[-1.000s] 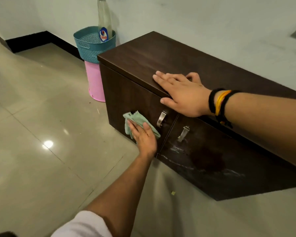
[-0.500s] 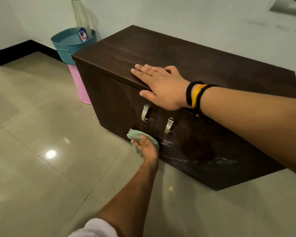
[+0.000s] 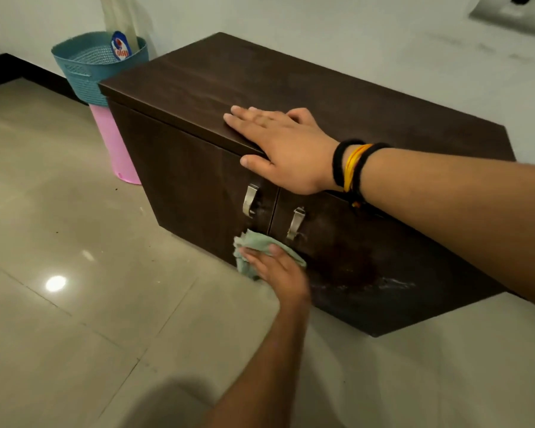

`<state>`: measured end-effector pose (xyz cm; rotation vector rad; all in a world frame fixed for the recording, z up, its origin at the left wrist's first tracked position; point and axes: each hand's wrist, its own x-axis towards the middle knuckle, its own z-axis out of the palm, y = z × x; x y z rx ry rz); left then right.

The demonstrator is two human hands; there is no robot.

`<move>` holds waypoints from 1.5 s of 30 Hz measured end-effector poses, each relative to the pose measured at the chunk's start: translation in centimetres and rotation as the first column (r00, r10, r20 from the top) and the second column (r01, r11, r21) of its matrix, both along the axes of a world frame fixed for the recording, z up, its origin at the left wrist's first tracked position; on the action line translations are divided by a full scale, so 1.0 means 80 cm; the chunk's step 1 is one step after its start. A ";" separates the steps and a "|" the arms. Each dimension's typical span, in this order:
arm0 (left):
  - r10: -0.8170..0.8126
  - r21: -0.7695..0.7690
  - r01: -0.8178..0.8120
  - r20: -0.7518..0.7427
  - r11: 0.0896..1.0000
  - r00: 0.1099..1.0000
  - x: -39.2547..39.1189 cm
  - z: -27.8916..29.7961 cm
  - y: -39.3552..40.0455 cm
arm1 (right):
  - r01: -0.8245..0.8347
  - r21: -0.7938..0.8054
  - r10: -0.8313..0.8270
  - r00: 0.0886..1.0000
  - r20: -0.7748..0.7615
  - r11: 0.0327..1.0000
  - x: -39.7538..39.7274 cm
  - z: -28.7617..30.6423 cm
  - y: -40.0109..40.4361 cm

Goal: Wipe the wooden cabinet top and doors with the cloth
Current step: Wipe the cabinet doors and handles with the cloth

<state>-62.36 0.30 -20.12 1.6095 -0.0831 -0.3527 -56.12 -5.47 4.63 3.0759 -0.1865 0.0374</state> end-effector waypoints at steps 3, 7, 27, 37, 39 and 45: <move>0.127 0.030 -0.123 -0.236 0.992 0.963 0.025 -0.011 0.002 | 0.001 0.068 -0.002 1.000 0.022 0.998 -0.009 0.006 0.000; -0.058 -0.025 0.058 0.006 0.998 0.998 -0.091 -0.009 -0.011 | -0.031 0.244 0.026 0.999 0.026 0.969 -0.051 0.019 -0.013; 0.071 -0.043 -0.063 0.221 0.997 0.973 -0.108 -0.002 -0.027 | -0.005 0.171 0.018 0.997 -0.075 0.985 -0.171 0.015 -0.059; -0.080 0.078 0.020 0.953 0.997 0.291 -0.098 0.033 -0.049 | 0.042 0.233 -0.017 0.994 -0.108 0.972 -0.218 0.016 -0.070; -0.050 0.054 -0.015 0.977 0.998 0.207 -0.085 0.047 -0.055 | 0.049 0.257 -0.020 0.993 -0.113 0.965 -0.229 0.018 -0.075; -0.028 0.045 -0.081 0.979 0.996 0.202 -0.075 0.045 -0.055 | 0.042 0.261 -0.012 0.993 -0.114 0.964 -0.247 0.016 -0.083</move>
